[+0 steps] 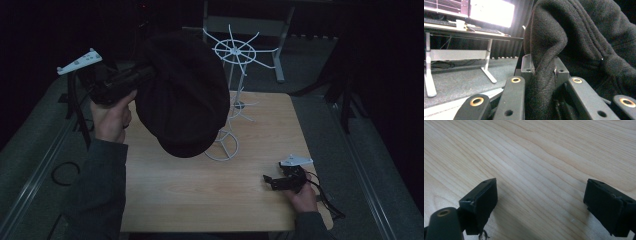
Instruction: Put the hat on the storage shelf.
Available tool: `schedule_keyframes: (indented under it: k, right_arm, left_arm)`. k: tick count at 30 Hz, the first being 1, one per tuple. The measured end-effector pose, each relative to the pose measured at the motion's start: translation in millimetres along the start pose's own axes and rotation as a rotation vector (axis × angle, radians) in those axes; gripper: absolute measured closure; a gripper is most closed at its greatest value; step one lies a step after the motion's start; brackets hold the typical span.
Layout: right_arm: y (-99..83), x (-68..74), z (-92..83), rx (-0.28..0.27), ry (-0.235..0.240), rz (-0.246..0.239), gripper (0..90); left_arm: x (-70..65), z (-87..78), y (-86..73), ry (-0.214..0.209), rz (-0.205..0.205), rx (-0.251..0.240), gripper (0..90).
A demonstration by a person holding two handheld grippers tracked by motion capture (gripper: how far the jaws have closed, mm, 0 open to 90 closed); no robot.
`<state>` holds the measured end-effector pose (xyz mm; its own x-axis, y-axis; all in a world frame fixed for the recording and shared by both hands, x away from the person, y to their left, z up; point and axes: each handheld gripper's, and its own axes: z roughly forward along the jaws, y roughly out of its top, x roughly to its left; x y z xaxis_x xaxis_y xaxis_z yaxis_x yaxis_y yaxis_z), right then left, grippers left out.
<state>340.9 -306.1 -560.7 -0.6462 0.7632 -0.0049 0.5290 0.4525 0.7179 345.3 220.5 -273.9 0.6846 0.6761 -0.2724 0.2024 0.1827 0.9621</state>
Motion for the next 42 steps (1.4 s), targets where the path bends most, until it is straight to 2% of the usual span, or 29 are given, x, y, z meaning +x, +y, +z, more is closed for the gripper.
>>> schedule_keyframes:
  k: [5,8,12,14,15,19,24,29,32,35,42]
  right_arm:
    - [0.0,0.0,0.0,0.0,0.0,0.0,11.8]
    - [0.0,0.0,0.0,0.0,0.0,0.0,11.8]
    - [0.0,-0.1,0.0,-0.001,0.0,-0.001,11.8]
    - [0.0,-0.2,0.1,-0.001,0.0,-0.002,11.8]
    - [0.0,-0.2,0.1,-0.001,0.0,-0.002,11.8]
    - [0.0,-0.2,0.2,-0.003,-0.001,-0.002,11.8]
    - [0.0,-0.2,0.1,-0.002,-0.001,-0.001,11.8]
    - [0.0,-0.1,0.1,-0.002,0.0,0.0,11.8]
    - [0.0,-0.1,0.1,-0.003,-0.001,0.0,11.8]
    - [0.0,0.0,0.1,-0.003,0.0,0.001,11.8]
    - [0.0,0.1,0.1,-0.003,0.0,0.002,11.8]
  left_arm:
    - [-0.7,10.1,0.6,0.01,-0.007,0.001,77.3]
    - [-0.4,16.7,1.7,0.034,-0.008,0.004,77.2]
    - [1.3,23.9,5.2,0.063,-0.035,-0.017,76.8]
    - [1.7,28.1,4.2,0.073,-0.041,-0.01,76.8]
    - [2.3,30.7,2.8,0.077,-0.046,-0.005,76.8]
    - [4.7,42.5,-4.6,0.143,-0.045,0.041,76.8]
    - [8.8,52.5,-12.7,0.17,-0.053,0.089,76.9]
    - [19.1,55.0,-24.1,0.191,-0.089,0.13,76.7]
    - [23.6,55.0,-29.8,0.188,-0.11,0.131,75.8]
    - [24.2,57.2,-32.6,0.201,-0.097,0.151,74.2]
    - [24.3,62.0,-35.7,0.192,-0.102,0.184,68.5]
